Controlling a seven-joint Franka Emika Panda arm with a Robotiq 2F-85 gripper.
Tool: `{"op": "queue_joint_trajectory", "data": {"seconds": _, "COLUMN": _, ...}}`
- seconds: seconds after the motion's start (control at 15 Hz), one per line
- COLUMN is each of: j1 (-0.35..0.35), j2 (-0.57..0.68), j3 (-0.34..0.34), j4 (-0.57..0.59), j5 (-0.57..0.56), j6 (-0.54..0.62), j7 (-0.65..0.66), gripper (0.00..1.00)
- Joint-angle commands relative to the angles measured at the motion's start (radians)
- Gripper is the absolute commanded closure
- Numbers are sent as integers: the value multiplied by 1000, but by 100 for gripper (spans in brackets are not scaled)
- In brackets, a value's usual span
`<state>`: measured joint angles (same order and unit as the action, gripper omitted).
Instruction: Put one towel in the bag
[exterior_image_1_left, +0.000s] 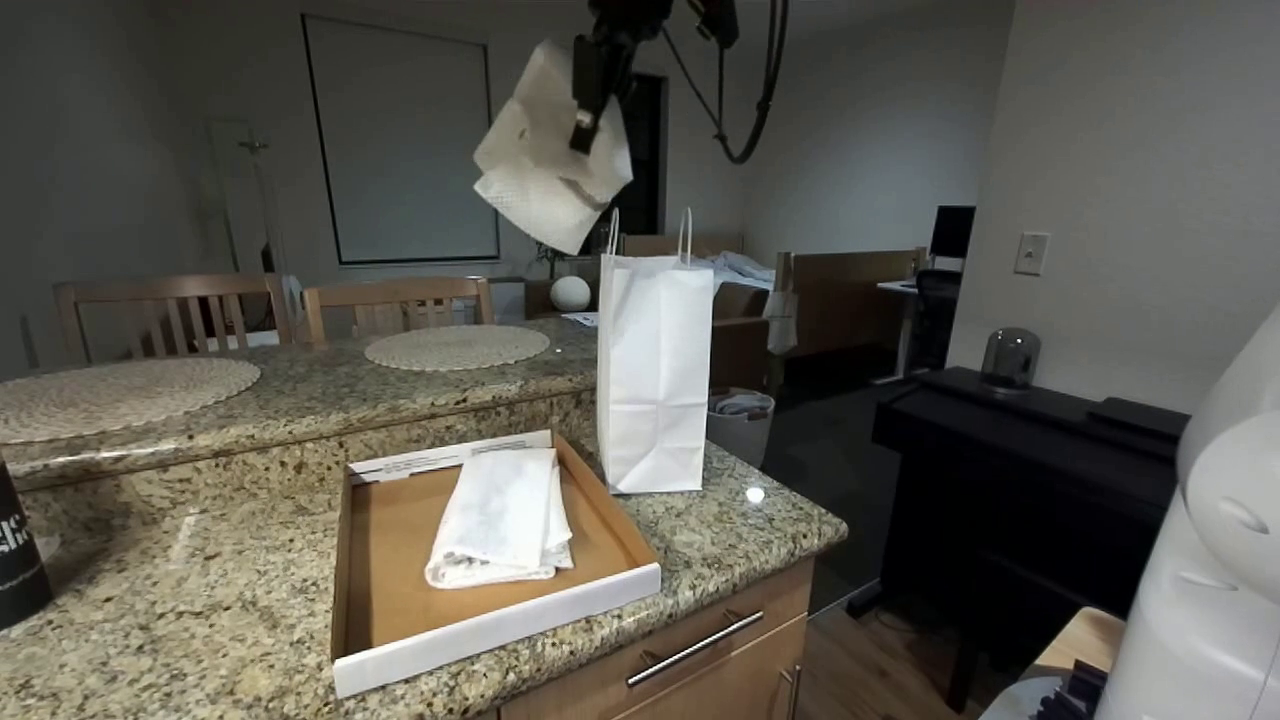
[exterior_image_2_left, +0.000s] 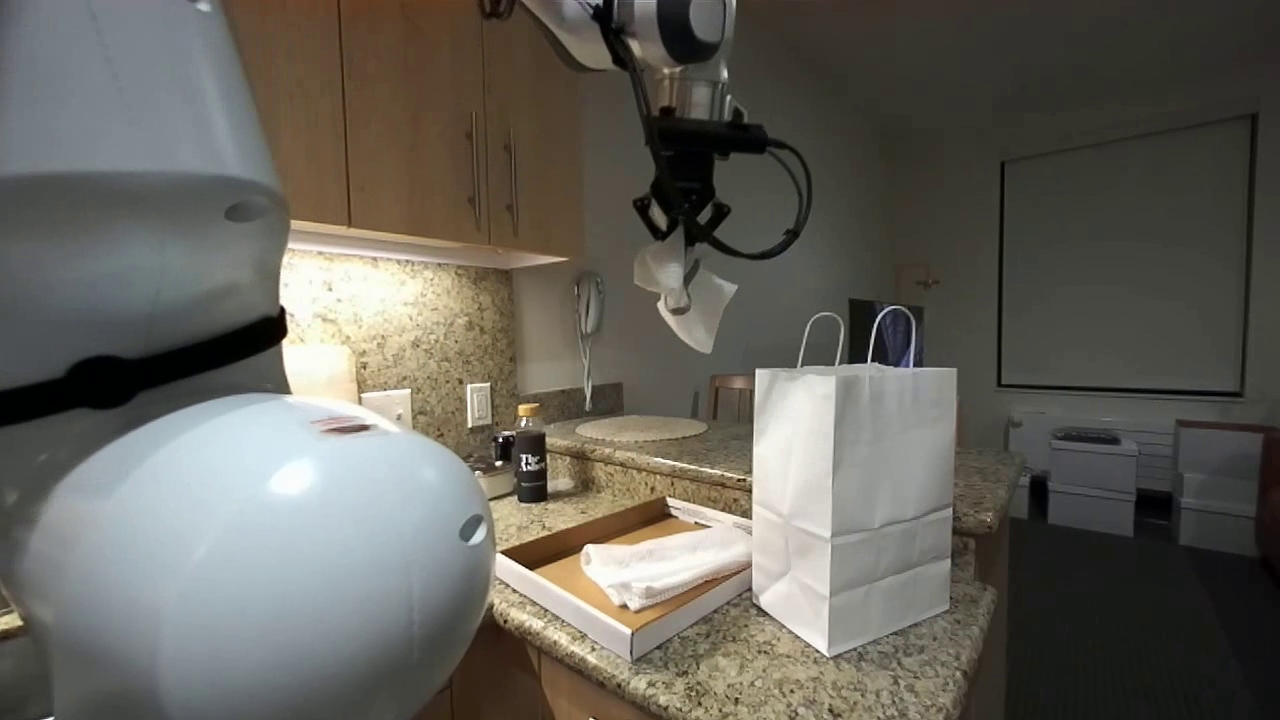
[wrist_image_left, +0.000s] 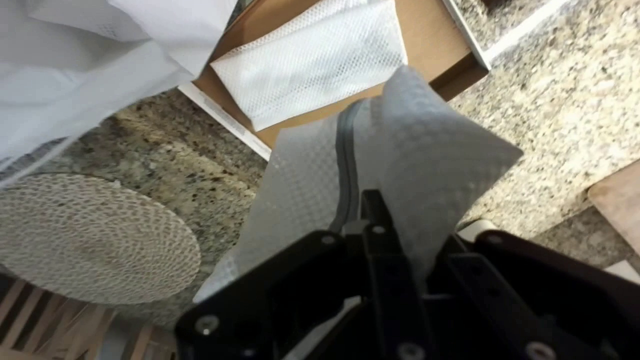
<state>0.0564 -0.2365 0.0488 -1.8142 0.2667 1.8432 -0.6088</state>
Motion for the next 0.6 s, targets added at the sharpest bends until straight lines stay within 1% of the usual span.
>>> {"op": "queue_joint_trajectory", "data": {"seconds": 0.0, "j1": -23, "j2": -78, "j3": -112, "j4": -37, "j5": 76, "j6": 30, "j7": 14, "gripper": 93}}
{"op": "queue_joint_trajectory", "data": {"seconds": 0.13, "j1": -40, "j2": -91, "j3": -175, "j4": -40, "j5": 107, "j6": 46, "j7": 21, "gripper": 92}}
{"op": "queue_joint_trajectory", "data": {"seconds": 0.27, "j1": -59, "j2": -90, "j3": -221, "j4": -36, "j5": 129, "j6": 79, "j7": 40, "gripper": 94}}
{"op": "queue_joint_trajectory", "data": {"seconds": 0.4, "j1": -70, "j2": -64, "j3": -249, "j4": -25, "j5": 161, "j6": 138, "j7": 72, "gripper": 94}}
{"op": "queue_joint_trajectory", "data": {"seconds": 0.53, "j1": -69, "j2": -29, "j3": -252, "j4": -16, "j5": 189, "j6": 233, "j7": 131, "gripper": 94}}
